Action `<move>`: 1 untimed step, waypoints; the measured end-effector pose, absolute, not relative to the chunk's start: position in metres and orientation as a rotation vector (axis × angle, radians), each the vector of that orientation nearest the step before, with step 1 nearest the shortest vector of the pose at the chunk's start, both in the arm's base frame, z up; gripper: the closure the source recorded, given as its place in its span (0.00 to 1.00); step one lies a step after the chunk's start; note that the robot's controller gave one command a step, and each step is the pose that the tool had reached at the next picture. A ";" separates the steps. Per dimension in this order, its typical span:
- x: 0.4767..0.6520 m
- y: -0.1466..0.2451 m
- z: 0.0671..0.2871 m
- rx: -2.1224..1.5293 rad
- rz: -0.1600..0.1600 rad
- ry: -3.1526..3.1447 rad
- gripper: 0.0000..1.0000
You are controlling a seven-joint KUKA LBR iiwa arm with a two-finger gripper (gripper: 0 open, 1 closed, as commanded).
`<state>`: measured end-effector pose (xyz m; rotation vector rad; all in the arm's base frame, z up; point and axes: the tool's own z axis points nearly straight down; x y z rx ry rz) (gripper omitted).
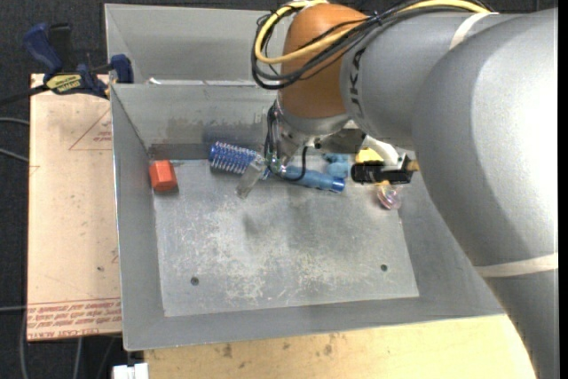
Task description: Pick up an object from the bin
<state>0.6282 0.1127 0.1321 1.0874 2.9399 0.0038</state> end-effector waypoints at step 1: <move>0.651 0.126 0.075 1.132 0.004 2.926 0.00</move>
Offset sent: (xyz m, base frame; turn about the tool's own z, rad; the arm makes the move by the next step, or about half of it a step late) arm 0.0218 0.0130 -0.0546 0.0342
